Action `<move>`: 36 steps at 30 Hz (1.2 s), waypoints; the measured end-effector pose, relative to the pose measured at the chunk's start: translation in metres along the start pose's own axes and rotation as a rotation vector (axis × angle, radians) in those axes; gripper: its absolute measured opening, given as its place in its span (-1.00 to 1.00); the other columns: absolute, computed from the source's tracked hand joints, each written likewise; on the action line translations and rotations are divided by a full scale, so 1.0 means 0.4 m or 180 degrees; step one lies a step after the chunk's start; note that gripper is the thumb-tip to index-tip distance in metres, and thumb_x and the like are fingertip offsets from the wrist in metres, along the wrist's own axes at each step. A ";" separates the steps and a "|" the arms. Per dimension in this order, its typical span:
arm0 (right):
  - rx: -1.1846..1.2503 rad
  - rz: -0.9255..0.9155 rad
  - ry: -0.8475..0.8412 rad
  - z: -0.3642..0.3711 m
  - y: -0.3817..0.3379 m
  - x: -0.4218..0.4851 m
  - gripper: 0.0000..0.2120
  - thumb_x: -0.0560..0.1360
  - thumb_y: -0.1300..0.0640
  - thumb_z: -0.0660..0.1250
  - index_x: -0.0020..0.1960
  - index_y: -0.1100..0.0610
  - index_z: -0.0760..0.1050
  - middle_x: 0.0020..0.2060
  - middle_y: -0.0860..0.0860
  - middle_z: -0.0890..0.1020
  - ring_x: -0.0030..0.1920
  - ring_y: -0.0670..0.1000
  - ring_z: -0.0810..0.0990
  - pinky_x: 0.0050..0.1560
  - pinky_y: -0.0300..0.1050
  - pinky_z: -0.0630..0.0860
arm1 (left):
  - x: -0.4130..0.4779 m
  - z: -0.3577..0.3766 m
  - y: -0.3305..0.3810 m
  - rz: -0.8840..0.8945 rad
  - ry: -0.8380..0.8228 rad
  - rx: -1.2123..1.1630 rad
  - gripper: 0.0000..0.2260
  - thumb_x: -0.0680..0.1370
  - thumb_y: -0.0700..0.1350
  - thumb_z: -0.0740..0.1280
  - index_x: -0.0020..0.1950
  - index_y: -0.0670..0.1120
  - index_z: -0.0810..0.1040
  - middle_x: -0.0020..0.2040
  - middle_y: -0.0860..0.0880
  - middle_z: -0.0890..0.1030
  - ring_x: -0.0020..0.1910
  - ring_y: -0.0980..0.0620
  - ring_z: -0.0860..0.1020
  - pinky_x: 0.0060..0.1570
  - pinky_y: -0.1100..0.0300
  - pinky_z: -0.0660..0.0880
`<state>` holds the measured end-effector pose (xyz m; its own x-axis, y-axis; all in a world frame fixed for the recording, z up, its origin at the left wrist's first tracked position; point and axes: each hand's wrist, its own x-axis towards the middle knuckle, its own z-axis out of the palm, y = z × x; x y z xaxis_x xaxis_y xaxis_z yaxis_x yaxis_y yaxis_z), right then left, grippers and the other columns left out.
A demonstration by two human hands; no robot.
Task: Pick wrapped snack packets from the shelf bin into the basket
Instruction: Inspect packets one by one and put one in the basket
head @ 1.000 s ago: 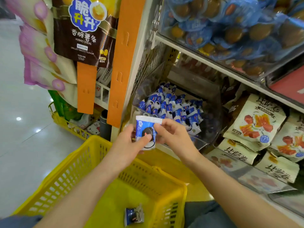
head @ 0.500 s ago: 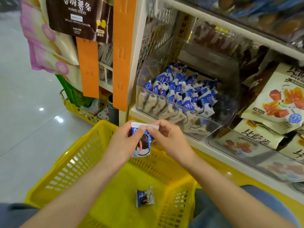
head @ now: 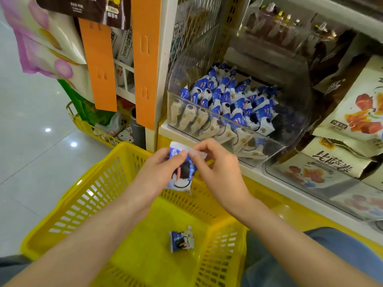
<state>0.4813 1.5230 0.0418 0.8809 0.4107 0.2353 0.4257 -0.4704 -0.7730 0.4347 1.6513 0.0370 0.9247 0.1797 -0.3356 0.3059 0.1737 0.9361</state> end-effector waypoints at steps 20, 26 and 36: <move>0.1326 0.1543 -0.0894 -0.023 0.013 0.009 -0.76 0.42 0.24 0.40 0.06 0.09 0.48 0.02 0.07 0.63 -0.08 0.02 0.66 -0.10 -0.20 0.60 | 0.013 -0.025 -0.010 0.0581 0.0639 0.0301 -0.93 0.55 -0.10 0.27 -0.13 0.03 0.49 -0.18 0.03 0.62 -0.39 0.24 0.57 -0.40 0.36 0.52; 0.1083 0.1232 -0.0752 -0.030 0.015 0.015 -0.79 0.42 0.27 0.40 -0.01 0.08 0.47 -0.09 0.03 0.65 -0.15 -0.05 0.66 -0.15 -0.24 0.59 | 0.027 -0.033 -0.009 0.0310 0.0508 0.0655 -0.89 0.57 -0.06 0.22 -0.16 0.05 0.47 -0.21 0.02 0.55 -0.30 0.11 0.52 -0.28 0.26 0.47; 0.0384 0.0944 -0.1136 -0.034 0.025 0.020 -0.81 0.43 0.20 0.40 -0.12 -0.05 0.45 -0.08 0.07 0.65 -0.06 0.09 0.63 0.02 0.06 0.56 | 0.019 -0.038 0.007 0.0093 0.0313 0.0020 -0.81 0.56 -0.04 0.24 -0.17 -0.07 0.57 -0.18 -0.01 0.64 -0.15 0.10 0.58 -0.17 0.22 0.50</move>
<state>0.4954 1.5109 0.0441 0.8257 0.5250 -0.2064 0.1212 -0.5225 -0.8440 0.4392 1.6681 0.0354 0.9066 0.2789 -0.3166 0.2809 0.1610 0.9461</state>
